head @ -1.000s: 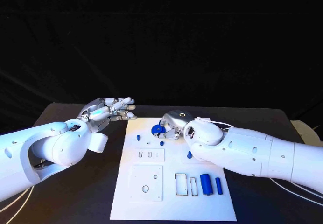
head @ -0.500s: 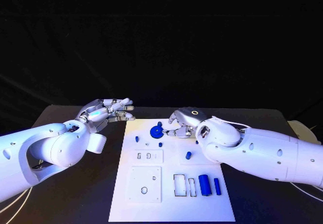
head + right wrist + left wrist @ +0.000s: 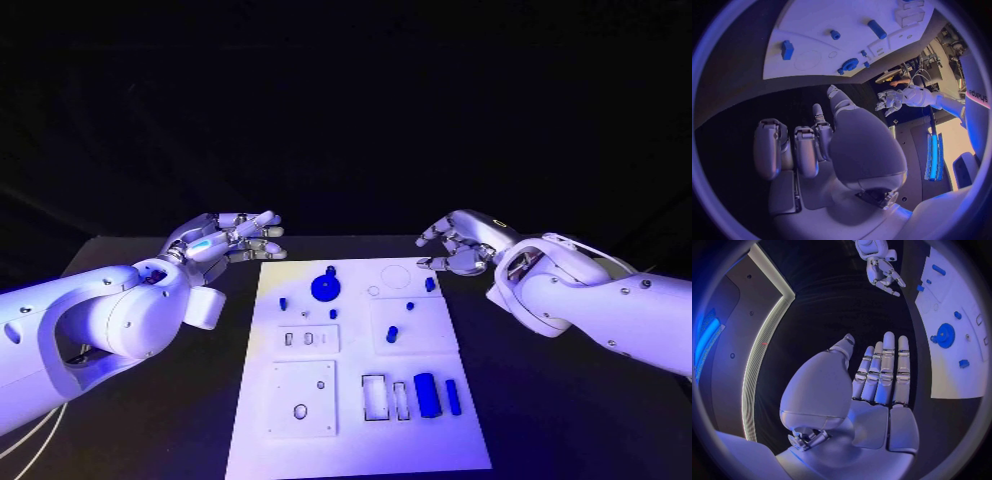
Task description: Assemble the parts on the task board
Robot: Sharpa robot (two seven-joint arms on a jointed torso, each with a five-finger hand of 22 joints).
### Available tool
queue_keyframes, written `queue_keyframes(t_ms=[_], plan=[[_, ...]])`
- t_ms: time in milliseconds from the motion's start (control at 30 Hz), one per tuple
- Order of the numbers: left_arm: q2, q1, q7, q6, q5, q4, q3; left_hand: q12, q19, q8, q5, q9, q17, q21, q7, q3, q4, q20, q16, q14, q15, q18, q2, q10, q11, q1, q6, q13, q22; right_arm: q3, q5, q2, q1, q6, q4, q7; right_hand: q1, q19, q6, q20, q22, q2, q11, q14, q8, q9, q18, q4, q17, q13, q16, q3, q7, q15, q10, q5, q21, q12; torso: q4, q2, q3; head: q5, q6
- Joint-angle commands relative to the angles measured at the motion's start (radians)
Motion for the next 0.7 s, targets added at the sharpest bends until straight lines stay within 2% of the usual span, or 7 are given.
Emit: queue_keyframes(t_ms=[33,300,400,567,700], plan=[[0.007,0.001,0.006,0.019,0.001,-0.004,0.0,-0.007,-0.006,-0.004,0.001,0.001,0.002,0.005,0.003,-0.004,0.0,0.001,0.005,-0.005,0.002,0.002,0.006,-0.004,0.001,-0.001,-0.001,0.001,0.0,-0.002,0.151,-0.016,-0.01,0.047,-0.03,0.12,0.011,-0.007,0.001,0.0,0.123,-0.006,0.0,0.088,-0.009,-0.002,0.008,-0.013,0.204,0.074,-0.001,0.004,0.003,-0.001,-0.01,0.0,-0.004,-0.006,-0.0094,-0.009,0.0031,0.004,0.0],[0.014,0.0,0.006,0.024,0.0,-0.01,-0.001,-0.007,-0.007,-0.004,0.002,0.001,0.002,0.005,0.003,-0.004,0.0,0.001,0.005,-0.006,0.002,0.002,0.006,-0.004,0.001,0.0,-0.001,0.001,0.0,-0.004,0.138,-0.013,-0.039,0.077,-0.102,0.136,0.026,-0.007,-0.023,0.003,0.123,-0.01,0.006,0.089,-0.02,-0.011,0.008,-0.027,0.205,0.069,-0.001,0.021,0.011,0.003,-0.014,0.022,-0.008,-0.011,-0.007,-0.009,0.0083,-0.001,-0.006],[0.016,0.0,0.006,0.025,0.0,-0.012,-0.001,-0.007,-0.007,-0.004,0.002,0.001,0.002,0.005,0.003,-0.004,0.0,0.001,0.005,-0.007,0.002,0.002,0.006,-0.004,0.001,0.0,-0.001,0.001,0.0,-0.004,0.135,0.0,-0.049,0.093,-0.128,0.136,0.026,-0.009,-0.032,0.005,0.121,-0.012,0.008,0.088,-0.02,-0.014,0.009,-0.03,0.202,0.066,-0.003,0.025,0.013,0.005,-0.018,0.034,-0.012,-0.015,-0.006,-0.009,0.0069,0.0,-0.008],[0.016,0.0,0.006,0.025,0.0,-0.014,-0.001,-0.007,-0.008,-0.004,0.002,0.001,0.002,0.005,0.003,-0.003,-0.001,0.001,0.006,-0.007,0.002,0.002,0.006,-0.004,0.001,0.001,-0.001,0.001,0.0,-0.004,0.119,0.022,-0.063,0.124,-0.157,0.13,0.023,-0.012,-0.049,0.007,0.117,-0.017,0.012,0.087,-0.022,-0.019,0.01,-0.032,0.196,0.059,-0.006,0.027,0.018,0.008,-0.025,0.037,-0.019,-0.021,-0.0067,-0.007,0.008,0.006,-0.013],[0.015,0.0,0.005,0.025,0.0,-0.015,-0.001,-0.007,-0.008,-0.004,0.002,0.001,0.002,0.005,0.003,-0.003,-0.001,0.001,0.006,-0.007,0.002,0.002,0.006,-0.004,0.001,0.001,-0.001,0.001,0.0,-0.004,0.114,0.035,-0.071,0.138,-0.175,0.127,0.022,-0.015,-0.06,0.009,0.115,-0.019,0.015,0.086,-0.022,-0.022,0.011,-0.033,0.194,0.058,-0.008,0.028,0.02,0.01,-0.028,0.038,-0.023,-0.023,-0.0064,-0.007,0.0071,0.006,-0.017]])
